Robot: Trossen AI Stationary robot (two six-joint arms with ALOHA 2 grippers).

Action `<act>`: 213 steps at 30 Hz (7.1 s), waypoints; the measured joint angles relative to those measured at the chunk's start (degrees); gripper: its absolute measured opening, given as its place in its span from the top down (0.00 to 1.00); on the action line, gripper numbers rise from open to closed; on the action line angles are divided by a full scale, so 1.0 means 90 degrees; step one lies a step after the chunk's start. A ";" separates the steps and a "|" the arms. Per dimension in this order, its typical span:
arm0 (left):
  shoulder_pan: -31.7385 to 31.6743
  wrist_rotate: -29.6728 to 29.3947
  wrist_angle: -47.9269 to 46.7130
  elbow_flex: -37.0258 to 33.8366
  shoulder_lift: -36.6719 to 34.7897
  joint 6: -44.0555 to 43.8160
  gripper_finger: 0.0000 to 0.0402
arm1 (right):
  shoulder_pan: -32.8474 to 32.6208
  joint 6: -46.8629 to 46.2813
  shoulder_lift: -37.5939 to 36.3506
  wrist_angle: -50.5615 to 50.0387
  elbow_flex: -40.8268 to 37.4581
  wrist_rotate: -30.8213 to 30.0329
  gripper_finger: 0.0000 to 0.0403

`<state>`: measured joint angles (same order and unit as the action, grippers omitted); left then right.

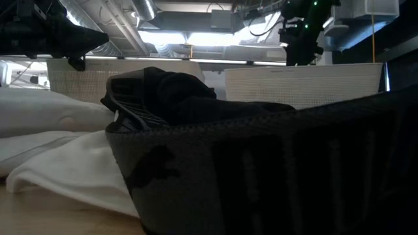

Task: Sort clothes
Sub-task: Put the blue shorts into the right white bin

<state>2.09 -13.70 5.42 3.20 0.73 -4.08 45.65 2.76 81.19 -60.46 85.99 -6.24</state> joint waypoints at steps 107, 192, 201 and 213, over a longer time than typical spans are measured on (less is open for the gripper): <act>0.0001 -0.0001 -0.0009 0.0001 0.0000 -0.0049 0.98 | -0.6319 -0.3112 -0.0777 0.2080 -0.5103 -0.0403 0.88; 0.0002 -0.0001 -0.0011 0.0000 0.0000 -0.0051 0.98 | -0.1987 0.0056 -0.0791 0.0109 -0.2045 -0.2303 0.85; 0.0002 -0.0001 -0.0011 0.0000 0.0000 -0.0051 0.98 | -0.1985 0.0058 -0.0789 0.0111 -0.2054 -0.1962 0.55; 0.0002 0.0001 -0.0009 0.0000 0.0000 -0.0073 0.98 | -0.1985 0.0110 -0.0780 -0.0075 -0.1894 -0.1992 0.29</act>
<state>2.11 -13.69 5.34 3.20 0.73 -4.73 27.79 3.76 74.17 -61.13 68.94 -24.16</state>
